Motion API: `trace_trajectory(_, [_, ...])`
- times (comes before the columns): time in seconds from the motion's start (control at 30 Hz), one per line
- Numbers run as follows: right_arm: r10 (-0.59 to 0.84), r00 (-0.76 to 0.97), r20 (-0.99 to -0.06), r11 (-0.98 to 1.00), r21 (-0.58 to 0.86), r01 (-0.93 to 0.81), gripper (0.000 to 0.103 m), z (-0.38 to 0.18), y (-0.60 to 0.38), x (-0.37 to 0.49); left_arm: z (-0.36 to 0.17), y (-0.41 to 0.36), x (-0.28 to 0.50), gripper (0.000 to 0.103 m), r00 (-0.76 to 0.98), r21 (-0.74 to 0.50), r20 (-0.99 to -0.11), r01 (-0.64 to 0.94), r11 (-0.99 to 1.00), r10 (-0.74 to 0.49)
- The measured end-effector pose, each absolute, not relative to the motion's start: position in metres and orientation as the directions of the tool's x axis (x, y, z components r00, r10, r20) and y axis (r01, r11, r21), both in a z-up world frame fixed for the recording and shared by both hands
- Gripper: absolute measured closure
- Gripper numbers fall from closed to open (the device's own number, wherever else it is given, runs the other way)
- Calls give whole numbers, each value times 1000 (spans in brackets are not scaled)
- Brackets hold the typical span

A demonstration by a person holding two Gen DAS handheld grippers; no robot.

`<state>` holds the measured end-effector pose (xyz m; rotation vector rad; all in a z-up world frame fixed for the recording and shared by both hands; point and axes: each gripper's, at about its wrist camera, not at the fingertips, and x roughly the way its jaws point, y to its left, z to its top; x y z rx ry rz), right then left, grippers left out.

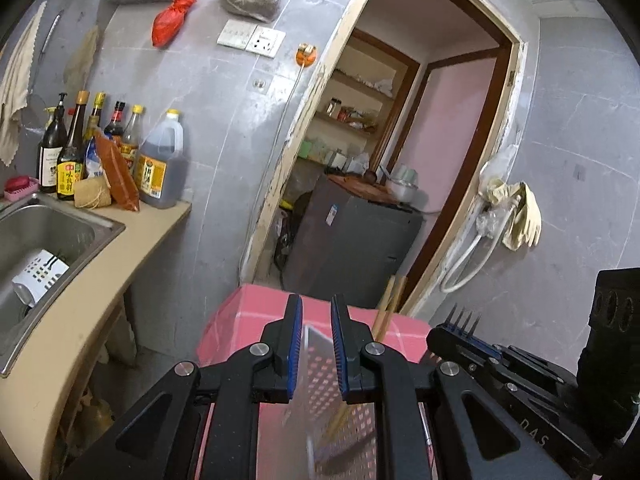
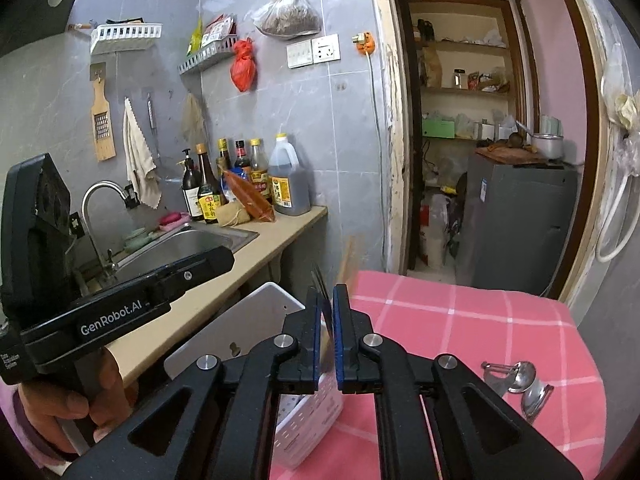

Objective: Organize utensils

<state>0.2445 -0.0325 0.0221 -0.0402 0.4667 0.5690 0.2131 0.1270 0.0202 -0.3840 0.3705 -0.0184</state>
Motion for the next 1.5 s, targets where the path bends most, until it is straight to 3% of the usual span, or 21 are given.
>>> trace_trajectory(0.1, [509,754,-415,852,116,-511,67,27,-41,242,22,126,208,81,930,-370,-356,-53,927,-89])
trace_trajectory(0.2, [489,779,-393,868,127,-480,62,33,-52,237,27,123,202,67,929,-368,-360,-57,928,-86])
trace_trajectory(0.3, [455,816,-356,889,139,-436,48,40,-69,228,32,119,197,59,929,-356,-362,-66,932,-73])
trace_trajectory(0.47, [366,884,-293,930,140,-338,25,53,-106,213,43,103,185,29,936,-311,-351,-95,946,-22])
trace_trajectory(0.53, [328,905,-271,943,146,-298,10,58,-122,206,48,95,179,20,942,-292,-337,-108,950,4])
trace_trajectory(0.6, [295,921,-254,953,151,-263,4,61,-138,201,52,86,174,10,945,-268,-325,-118,956,25])
trace_trajectory(0.67, [264,932,-249,961,152,-232,2,62,-154,196,56,73,169,2,948,-230,-313,-129,965,52])
trace_trajectory(1.17, [125,955,-269,988,120,-95,1,40,-244,165,49,-23,144,1,965,-93,-258,-68,993,42])
trace_trajectory(1.5, [154,915,-373,986,125,-115,1,-10,-281,177,8,-62,153,1,935,-67,-354,-70,995,41])
